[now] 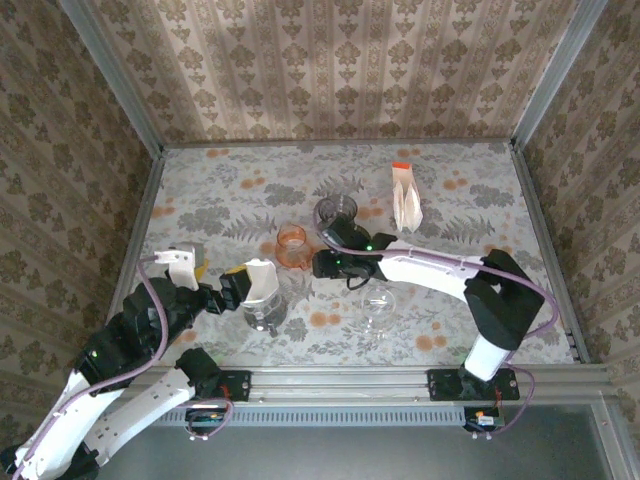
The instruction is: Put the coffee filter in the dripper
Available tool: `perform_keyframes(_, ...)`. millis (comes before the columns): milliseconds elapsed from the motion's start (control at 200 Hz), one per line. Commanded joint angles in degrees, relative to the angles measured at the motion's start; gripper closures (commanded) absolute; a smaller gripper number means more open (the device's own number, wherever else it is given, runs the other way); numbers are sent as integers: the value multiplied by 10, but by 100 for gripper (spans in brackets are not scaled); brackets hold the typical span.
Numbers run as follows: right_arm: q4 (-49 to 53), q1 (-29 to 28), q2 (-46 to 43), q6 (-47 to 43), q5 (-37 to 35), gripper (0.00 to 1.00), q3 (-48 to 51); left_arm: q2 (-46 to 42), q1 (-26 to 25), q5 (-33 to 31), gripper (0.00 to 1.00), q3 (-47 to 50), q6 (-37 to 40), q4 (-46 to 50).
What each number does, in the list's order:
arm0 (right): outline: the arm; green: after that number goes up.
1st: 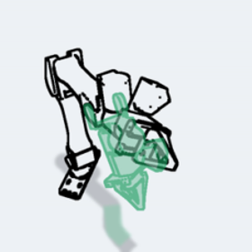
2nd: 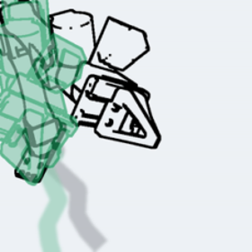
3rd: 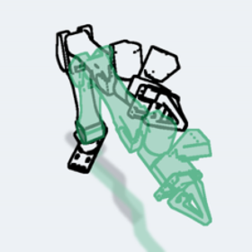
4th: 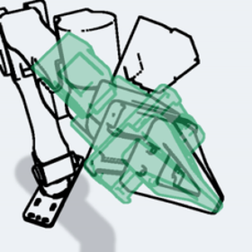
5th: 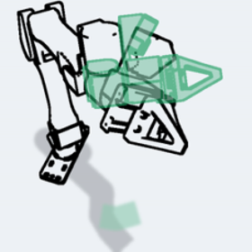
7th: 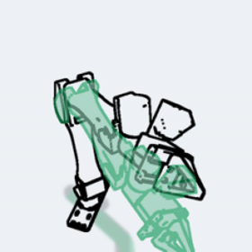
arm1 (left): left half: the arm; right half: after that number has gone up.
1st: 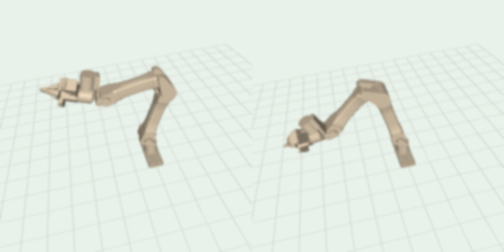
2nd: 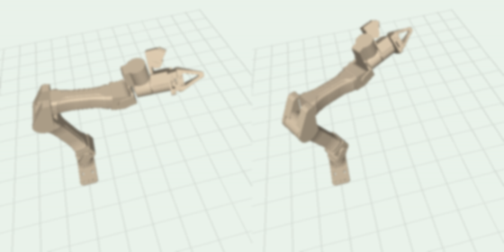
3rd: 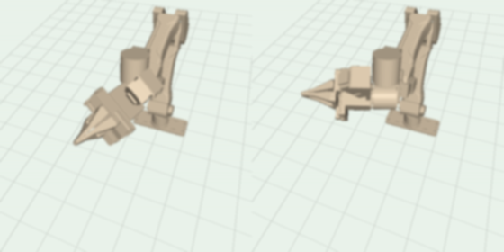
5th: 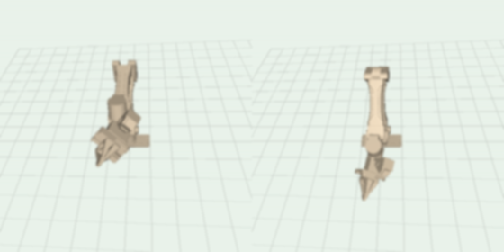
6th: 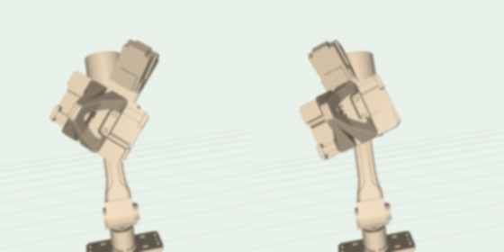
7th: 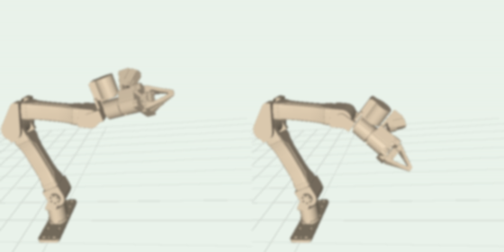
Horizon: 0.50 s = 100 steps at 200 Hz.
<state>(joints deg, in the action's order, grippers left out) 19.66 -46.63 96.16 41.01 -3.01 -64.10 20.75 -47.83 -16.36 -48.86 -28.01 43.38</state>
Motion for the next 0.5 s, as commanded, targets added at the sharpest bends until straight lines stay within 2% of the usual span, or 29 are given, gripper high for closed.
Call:
perform_keyframes(0,29,29,-37,9,-43,48,35,-8,5,-5,0,-3,3,5)
perform_keyframes(325,53,141,-119,-13,-59,48,93,-8,5,-7,0,2,6,7)
perform_keyframes(495,66,133,-161,-29,-57,46,90,-14,5,-10,0,5,5,7)
